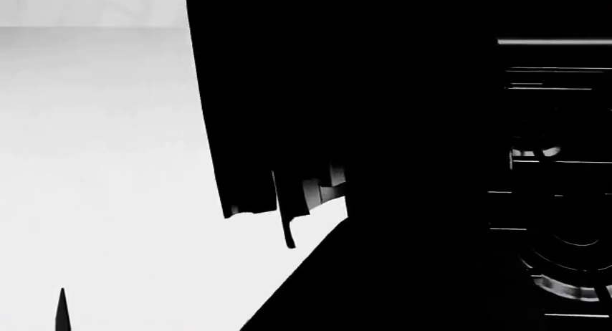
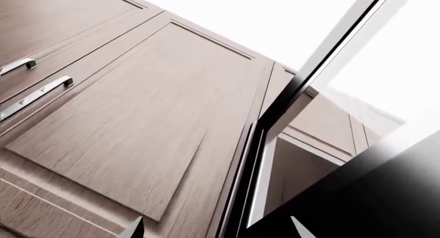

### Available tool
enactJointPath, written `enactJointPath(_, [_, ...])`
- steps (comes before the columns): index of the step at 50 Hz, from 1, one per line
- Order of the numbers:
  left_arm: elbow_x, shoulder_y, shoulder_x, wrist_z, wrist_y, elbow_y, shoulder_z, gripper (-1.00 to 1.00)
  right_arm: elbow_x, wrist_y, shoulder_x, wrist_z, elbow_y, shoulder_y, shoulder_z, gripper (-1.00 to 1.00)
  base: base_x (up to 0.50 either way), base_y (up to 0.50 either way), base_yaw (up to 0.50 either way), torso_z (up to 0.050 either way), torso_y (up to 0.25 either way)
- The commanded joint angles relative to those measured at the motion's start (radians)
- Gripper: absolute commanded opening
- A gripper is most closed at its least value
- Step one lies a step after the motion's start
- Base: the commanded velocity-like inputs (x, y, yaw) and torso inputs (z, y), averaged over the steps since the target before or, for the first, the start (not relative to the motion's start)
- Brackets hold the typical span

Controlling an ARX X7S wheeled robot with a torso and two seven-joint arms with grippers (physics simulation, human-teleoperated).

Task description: Close the microwave door

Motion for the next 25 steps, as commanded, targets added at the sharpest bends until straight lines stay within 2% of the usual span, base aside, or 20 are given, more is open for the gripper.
enactJointPath(1, [0.002, -0.003, 0.000, 0.002, -0.007, 0.003, 0.005, 1.00, 0.082, -0.046, 0.008, 0.038, 0.069, 0.020, 0.070, 1.00, 0.00, 0.00, 0.00, 0.000, 0.000])
enactJointPath(17, [-0.001, -0.001, -0.010, -0.009, 0.003, -0.006, 0.007, 1.00, 0.198, -0.173, 0.042, 0.096, 0.265, 0.034, 0.208, 1.00, 0.00, 0.00, 0.00, 0.000, 0.000])
enactJointPath(25, [-0.002, -0.005, -0.013, -0.011, 0.005, -0.011, 0.010, 1.00, 0.220, -0.220, 0.048, 0.133, 0.330, 0.037, 0.222, 1.00, 0.00, 0.00, 0.00, 0.000, 0.000])
